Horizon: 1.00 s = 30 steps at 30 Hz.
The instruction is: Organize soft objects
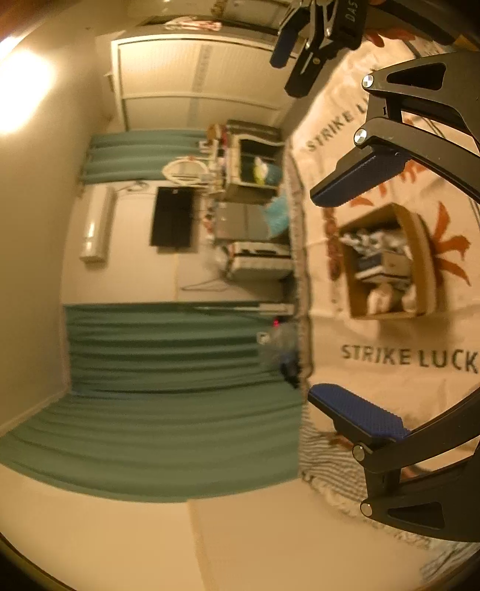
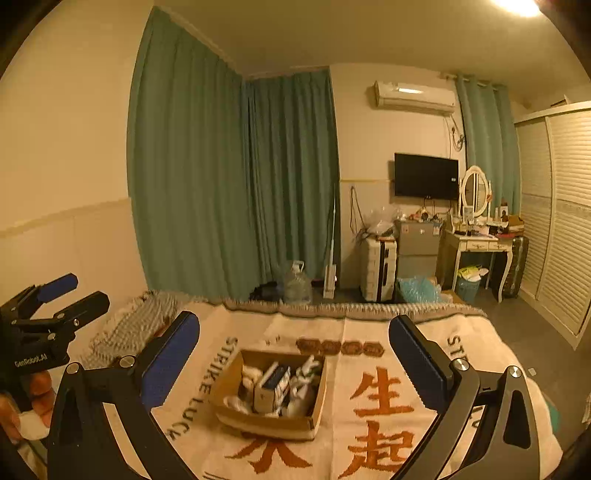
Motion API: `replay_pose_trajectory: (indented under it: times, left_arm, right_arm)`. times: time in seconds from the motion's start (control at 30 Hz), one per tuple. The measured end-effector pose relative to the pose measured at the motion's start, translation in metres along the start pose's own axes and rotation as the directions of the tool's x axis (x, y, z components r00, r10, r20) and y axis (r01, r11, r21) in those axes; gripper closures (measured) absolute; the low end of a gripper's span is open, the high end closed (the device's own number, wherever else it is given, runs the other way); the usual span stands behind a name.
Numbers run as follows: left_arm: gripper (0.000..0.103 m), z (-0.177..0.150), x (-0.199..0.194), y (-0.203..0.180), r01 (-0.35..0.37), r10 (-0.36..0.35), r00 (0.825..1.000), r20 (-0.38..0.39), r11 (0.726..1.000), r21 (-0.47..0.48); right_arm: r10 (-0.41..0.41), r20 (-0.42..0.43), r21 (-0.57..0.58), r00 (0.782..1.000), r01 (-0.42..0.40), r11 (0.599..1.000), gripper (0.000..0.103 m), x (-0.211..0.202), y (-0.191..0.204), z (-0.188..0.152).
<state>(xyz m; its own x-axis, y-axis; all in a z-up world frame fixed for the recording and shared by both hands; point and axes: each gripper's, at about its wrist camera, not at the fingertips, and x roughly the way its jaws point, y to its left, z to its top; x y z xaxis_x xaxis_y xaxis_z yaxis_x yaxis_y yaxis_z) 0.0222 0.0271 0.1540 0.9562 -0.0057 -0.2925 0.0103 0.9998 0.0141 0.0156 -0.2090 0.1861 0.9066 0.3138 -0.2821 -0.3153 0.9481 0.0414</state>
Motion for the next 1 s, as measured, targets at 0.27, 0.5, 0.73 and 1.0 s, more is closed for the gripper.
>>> replay_pose_trajectory:
  times: [0.27,0.5,0.73,1.0]
  left_arm:
    - [0.005,-0.065,0.040,-0.007,-0.035,0.039,0.990,-0.139,0.999,0.036]
    - [0.005,-0.090,0.054,-0.001,-0.039,0.033,0.977,-0.212,0.999,-0.021]
    - [0.005,-0.094,0.055,-0.003,-0.038,0.032,0.975,-0.220,0.999,-0.020]
    - [0.005,-0.098,0.060,-0.004,-0.028,0.023,0.975,-0.223,0.999,-0.019]
  right_arm:
    - [0.004,-0.176,0.054,0.984,0.006,0.999,0.000,0.070,-0.007,-0.080]
    - [0.008,-0.241,0.050,0.971,0.005,0.999,0.000,0.096,-0.001,-0.110]
    - [0.006,-0.254,0.051,0.967,0.007,0.999,0.000,0.100,0.001,-0.117]
    - [0.008,-0.259,0.054,0.966,0.007,0.998,0.000,0.100,0.000,-0.118]
